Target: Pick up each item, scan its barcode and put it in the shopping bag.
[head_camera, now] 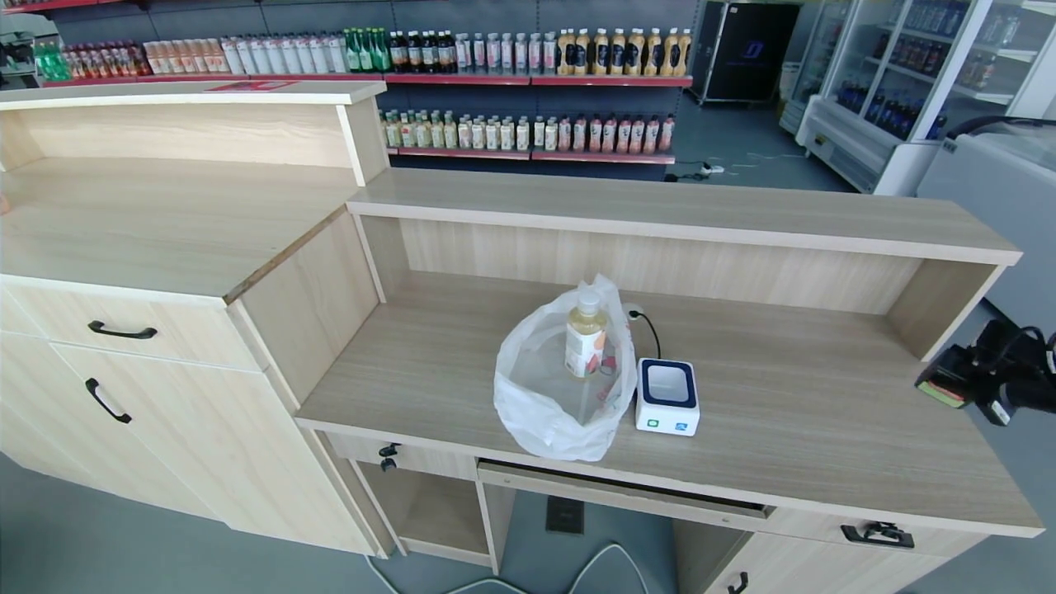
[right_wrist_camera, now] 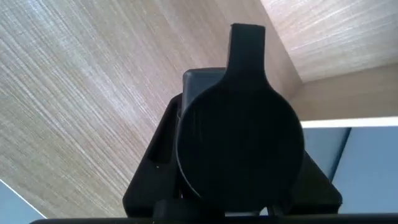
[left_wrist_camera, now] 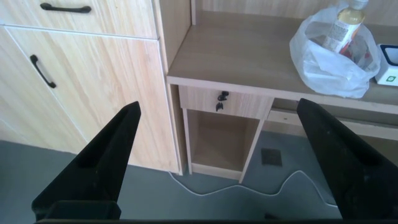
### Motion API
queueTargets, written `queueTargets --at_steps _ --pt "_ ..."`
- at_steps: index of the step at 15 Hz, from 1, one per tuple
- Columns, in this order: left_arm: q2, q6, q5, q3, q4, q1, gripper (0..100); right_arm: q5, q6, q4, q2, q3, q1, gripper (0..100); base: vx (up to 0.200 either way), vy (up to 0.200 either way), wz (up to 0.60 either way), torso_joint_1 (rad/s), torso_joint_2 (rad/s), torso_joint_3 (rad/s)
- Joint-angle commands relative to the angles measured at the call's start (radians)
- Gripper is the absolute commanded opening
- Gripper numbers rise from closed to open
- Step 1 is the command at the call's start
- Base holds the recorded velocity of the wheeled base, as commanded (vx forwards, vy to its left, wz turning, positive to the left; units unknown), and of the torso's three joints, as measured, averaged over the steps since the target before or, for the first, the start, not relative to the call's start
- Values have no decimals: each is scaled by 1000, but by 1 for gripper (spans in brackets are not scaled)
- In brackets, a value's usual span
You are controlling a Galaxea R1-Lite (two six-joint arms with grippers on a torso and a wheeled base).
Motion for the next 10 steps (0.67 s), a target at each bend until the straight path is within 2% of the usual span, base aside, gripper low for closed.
queueTargets --at_steps 1,2,4,6,10 --pt "0 0 -1 0 0 1 100 57 -93 -58 -338 247 -154 0 0 0 0 0 0 0" --pt "0 0 1 0 0 1 100 171 -192 -67 -456 373 -200 0 0 0 0 0 0 0" --pt "0 0 1 0 0 1 100 313 -398 -67 -589 490 -240 0 0 0 0 0 0 0" --pt "0 0 1 0 0 1 100 399 -622 -38 -747 614 -231 0 0 0 0 0 0 0" --pt "0 0 1 0 0 1 100 378 -1067 -41 -935 645 26 0 0 0 0 0 0 0"
